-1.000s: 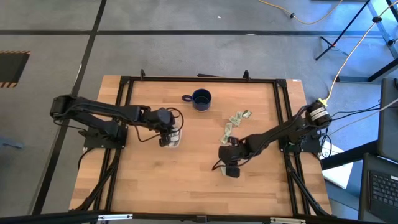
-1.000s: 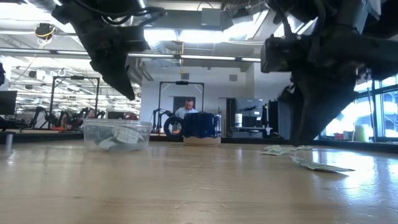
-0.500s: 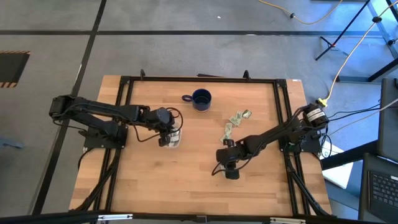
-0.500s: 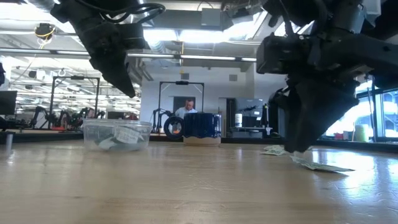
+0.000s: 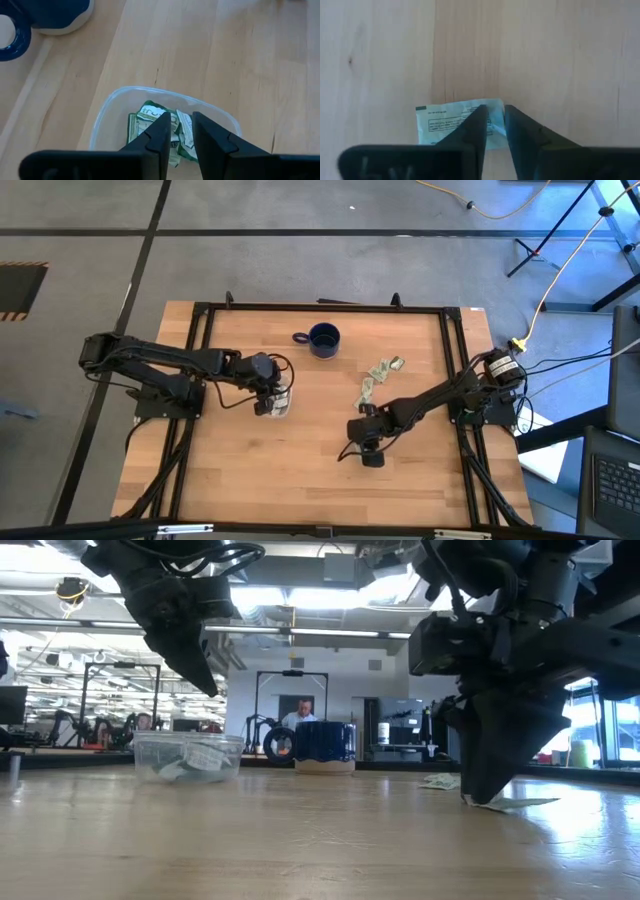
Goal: Pick and place Stevia / Truvia into bins
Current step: Put the white stevia packet into the transparent container
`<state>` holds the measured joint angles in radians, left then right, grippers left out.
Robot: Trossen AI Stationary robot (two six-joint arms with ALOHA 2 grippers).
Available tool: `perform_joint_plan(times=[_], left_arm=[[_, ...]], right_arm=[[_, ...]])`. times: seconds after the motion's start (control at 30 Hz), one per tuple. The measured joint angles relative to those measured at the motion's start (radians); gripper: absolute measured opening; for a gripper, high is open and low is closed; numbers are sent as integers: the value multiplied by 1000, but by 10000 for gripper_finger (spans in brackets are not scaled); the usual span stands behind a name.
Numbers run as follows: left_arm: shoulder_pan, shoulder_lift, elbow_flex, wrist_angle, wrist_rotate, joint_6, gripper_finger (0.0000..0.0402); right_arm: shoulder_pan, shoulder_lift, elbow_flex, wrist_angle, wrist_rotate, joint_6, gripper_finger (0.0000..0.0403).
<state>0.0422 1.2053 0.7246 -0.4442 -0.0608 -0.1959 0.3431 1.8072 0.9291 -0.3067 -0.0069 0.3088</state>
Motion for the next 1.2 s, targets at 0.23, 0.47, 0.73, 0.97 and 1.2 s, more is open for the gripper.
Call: perform_joint_plan(times=[0.23, 0.47, 0.73, 0.97, 1.2], left_arm=[[0, 0, 0, 0, 0, 0, 70], [-7, 1, 0, 32, 0, 114, 71], [-95, 3, 0, 327, 45, 706, 74], [-204, 46, 0, 462, 59, 1203, 79], [-286, 151, 0, 688, -83, 1500, 79]], right_arm=[[-1, 2, -1, -6, -5, 0, 8], [-8, -37, 23, -50, -3, 48, 3], [-61, -188, 59, 23, 12, 45, 2], [-100, -251, 65, 151, -64, 46, 1], [-141, -263, 66, 326, -176, 76, 0]])
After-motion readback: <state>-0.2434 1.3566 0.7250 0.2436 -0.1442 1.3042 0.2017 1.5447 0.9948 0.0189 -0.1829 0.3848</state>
